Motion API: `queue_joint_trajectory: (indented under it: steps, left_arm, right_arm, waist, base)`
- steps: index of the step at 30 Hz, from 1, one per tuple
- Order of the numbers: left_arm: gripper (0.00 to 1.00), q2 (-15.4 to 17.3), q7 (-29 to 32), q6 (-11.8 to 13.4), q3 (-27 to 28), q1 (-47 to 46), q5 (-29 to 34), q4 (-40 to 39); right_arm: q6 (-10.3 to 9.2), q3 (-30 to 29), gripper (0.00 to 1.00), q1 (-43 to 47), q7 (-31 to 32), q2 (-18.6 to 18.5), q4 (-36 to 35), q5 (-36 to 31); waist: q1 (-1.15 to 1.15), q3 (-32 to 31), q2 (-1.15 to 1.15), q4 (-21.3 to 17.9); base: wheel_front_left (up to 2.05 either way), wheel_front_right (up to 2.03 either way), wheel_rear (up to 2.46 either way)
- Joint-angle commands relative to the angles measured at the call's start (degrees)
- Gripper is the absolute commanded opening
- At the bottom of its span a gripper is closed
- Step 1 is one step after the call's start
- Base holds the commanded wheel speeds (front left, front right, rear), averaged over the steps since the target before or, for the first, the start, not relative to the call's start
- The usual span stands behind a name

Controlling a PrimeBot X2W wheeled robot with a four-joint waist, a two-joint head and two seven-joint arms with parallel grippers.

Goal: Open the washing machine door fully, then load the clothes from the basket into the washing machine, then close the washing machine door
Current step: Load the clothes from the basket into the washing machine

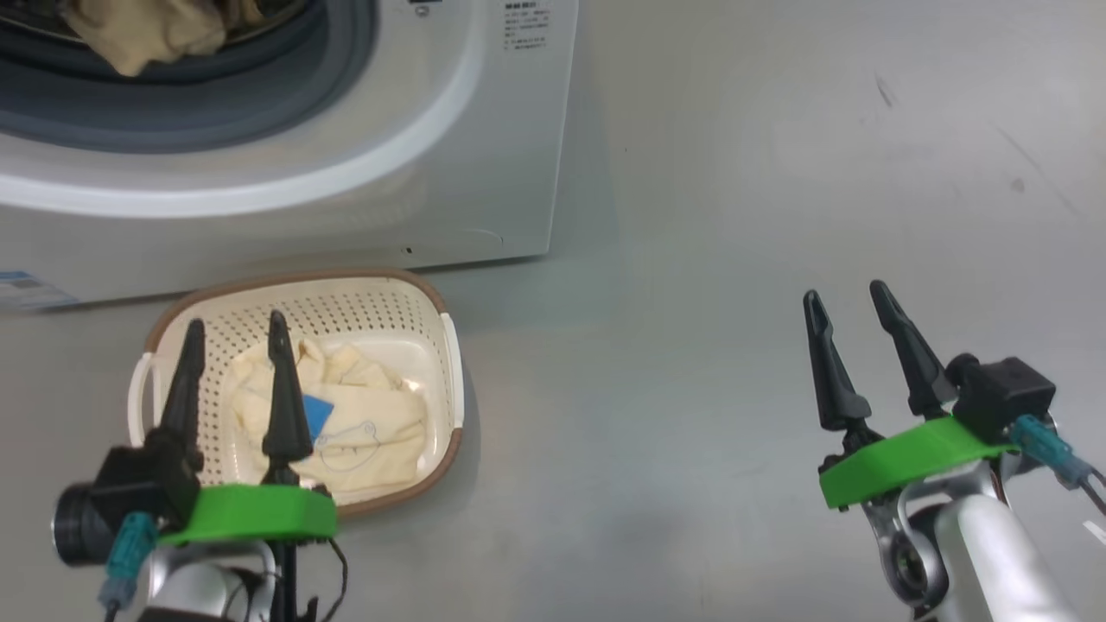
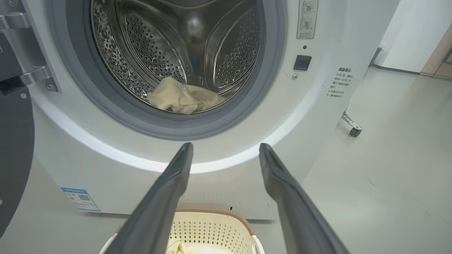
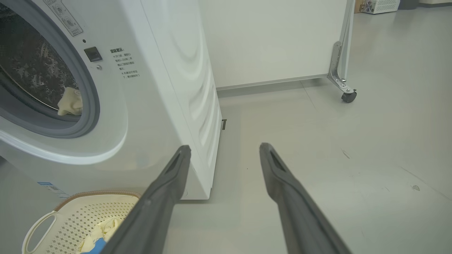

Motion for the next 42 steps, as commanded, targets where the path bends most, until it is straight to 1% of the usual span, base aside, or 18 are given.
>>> queue_joint_trajectory:
  steps: [1,7,15,25,42]
  left_arm:
    - [1.00,0.1,-0.4,8.7,2.4,1.3,1.0,-1.7]
    - [1.00,-2.6,-0.4,6.3,3.4,6.5,2.8,-0.4]
    - [1.00,-4.1,-0.4,3.4,3.1,10.4,5.2,2.2]
    - [1.00,-4.9,-0.4,2.0,3.7,12.4,6.3,3.5]
    - [1.00,-5.9,-0.4,1.1,3.9,12.6,6.8,4.7]
  right_arm:
    - [0.21,0.6,1.00,1.5,0.8,-0.4,-2.3,-0.7]
    - [0.21,-0.4,1.00,5.9,3.0,-0.4,-4.6,-1.9]
    - [0.21,-0.7,1.00,9.9,5.2,-0.4,-8.4,-3.1]
    - [0.21,-0.6,1.00,12.9,7.3,-0.4,-11.7,-3.2]
    - [0.21,-0.7,1.00,14.1,8.1,-0.4,-12.2,-2.9]
  waist:
    - [0.01,-3.7,-0.01,1.2]
    - [0.01,-8.7,-0.01,2.1]
    - [0.01,-13.3,-0.01,2.3]
    - [0.01,-16.4,-0.01,2.3]
    - [0.01,-18.1,-0.01,2.8]
  base:
    - [0.00,0.00,0.00]
    - [0.00,0.00,0.00]
    - [0.00,0.00,0.00]
    - [0.00,0.00,0.00]
    - [0.00,0.00,0.00]
